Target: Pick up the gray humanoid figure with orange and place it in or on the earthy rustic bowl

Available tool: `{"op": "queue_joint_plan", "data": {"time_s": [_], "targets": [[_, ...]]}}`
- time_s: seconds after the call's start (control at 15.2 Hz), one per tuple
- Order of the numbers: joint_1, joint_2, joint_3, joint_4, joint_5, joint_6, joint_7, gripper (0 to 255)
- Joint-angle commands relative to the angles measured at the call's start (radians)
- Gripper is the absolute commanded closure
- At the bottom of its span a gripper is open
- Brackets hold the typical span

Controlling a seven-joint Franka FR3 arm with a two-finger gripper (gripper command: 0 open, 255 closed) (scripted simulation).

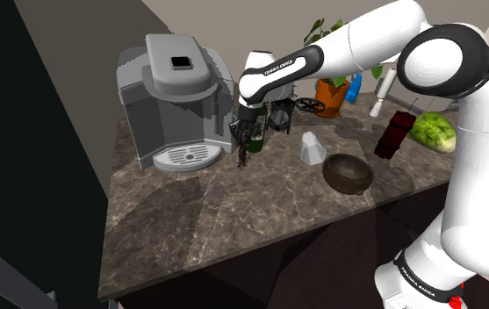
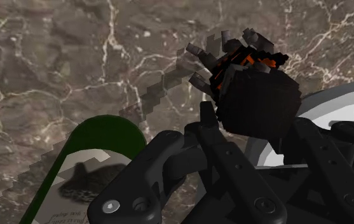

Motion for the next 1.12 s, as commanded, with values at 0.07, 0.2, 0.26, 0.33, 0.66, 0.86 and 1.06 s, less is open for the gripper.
{"op": "queue_joint_plan", "data": {"time_s": [0.07, 0.2, 0.26, 0.33, 0.66, 0.86, 1.06], "targets": [[0.0, 0.0, 0.0, 0.0, 0.0, 0.0, 0.0, 255], [0.0, -0.014, 0.0, 0.008, -0.001, -0.021, 0.003, 255], [0.0, -0.02, 0.0, 0.012, -0.001, -0.032, 0.004, 255], [-0.001, -0.026, 0.0, 0.017, -0.001, -0.043, 0.005, 255], [-0.001, -0.055, 0.0, 0.044, -0.003, -0.099, 0.012, 255], [-0.002, -0.07, 0.0, 0.064, -0.004, -0.133, 0.016, 255], [-0.002, -0.084, 0.0, 0.084, -0.005, -0.167, 0.02, 255]]}}
